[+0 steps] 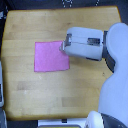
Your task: Folding a cloth
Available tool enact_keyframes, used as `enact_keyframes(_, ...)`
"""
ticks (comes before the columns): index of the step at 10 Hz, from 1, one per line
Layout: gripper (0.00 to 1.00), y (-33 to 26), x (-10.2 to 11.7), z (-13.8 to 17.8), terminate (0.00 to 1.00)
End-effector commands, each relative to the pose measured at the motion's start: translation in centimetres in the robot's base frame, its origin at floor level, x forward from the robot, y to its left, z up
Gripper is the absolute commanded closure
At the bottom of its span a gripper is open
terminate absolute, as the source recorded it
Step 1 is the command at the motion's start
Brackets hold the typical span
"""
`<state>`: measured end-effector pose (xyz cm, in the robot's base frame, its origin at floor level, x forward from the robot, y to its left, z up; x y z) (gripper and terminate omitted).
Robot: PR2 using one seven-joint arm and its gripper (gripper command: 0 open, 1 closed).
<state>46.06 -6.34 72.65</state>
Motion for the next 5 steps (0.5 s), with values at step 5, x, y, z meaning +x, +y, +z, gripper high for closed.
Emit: enact_keyframes(5,1.0,1.36,0.63,-0.51,0.0)
